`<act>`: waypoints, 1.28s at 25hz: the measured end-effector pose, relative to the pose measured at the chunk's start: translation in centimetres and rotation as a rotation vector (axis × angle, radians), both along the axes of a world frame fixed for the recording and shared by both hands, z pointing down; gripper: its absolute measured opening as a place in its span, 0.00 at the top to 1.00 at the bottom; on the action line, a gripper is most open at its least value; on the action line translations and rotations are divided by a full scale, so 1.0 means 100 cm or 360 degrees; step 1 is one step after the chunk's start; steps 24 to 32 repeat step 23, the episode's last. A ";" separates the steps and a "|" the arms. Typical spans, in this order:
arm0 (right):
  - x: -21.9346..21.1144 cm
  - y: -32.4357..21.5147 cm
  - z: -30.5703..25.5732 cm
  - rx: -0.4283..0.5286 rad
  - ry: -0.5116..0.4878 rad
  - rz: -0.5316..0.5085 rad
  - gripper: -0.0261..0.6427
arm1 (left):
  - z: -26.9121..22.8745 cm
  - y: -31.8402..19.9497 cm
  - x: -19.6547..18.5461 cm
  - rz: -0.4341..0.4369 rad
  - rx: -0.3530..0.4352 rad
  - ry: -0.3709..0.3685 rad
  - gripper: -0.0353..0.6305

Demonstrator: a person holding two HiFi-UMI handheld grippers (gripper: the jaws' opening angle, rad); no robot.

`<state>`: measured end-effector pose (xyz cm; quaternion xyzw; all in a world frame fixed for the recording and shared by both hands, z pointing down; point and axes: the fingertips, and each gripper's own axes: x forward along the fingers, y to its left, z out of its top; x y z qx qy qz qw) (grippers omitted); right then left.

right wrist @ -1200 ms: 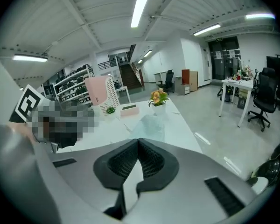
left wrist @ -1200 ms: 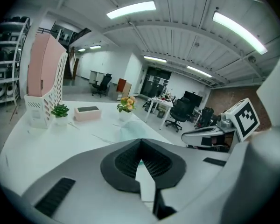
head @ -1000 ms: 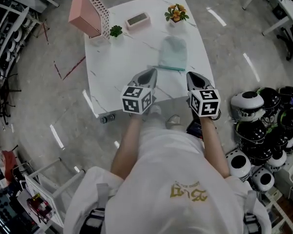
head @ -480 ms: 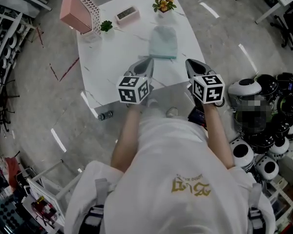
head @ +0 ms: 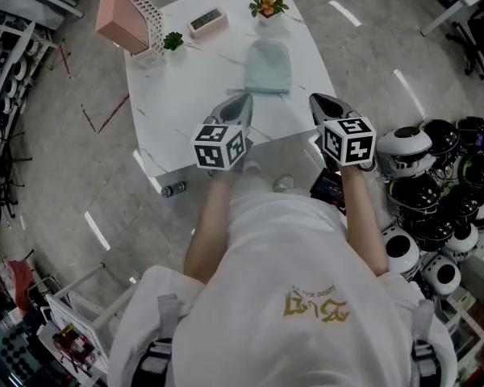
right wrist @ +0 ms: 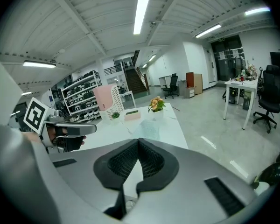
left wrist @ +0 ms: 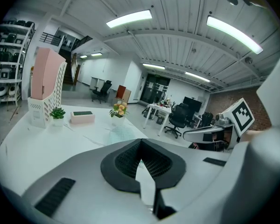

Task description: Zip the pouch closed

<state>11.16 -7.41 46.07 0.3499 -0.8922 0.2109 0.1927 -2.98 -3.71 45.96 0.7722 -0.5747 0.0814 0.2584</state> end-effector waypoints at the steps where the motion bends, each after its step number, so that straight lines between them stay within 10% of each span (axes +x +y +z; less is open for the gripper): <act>1: 0.000 0.000 -0.001 0.0000 -0.0007 -0.0003 0.94 | 0.000 0.000 0.000 -0.0003 -0.0001 0.0004 0.92; 32: -0.011 0.014 0.000 -0.0045 -0.0032 -0.0166 0.94 | -0.001 0.005 0.001 -0.0007 -0.0003 0.0017 0.92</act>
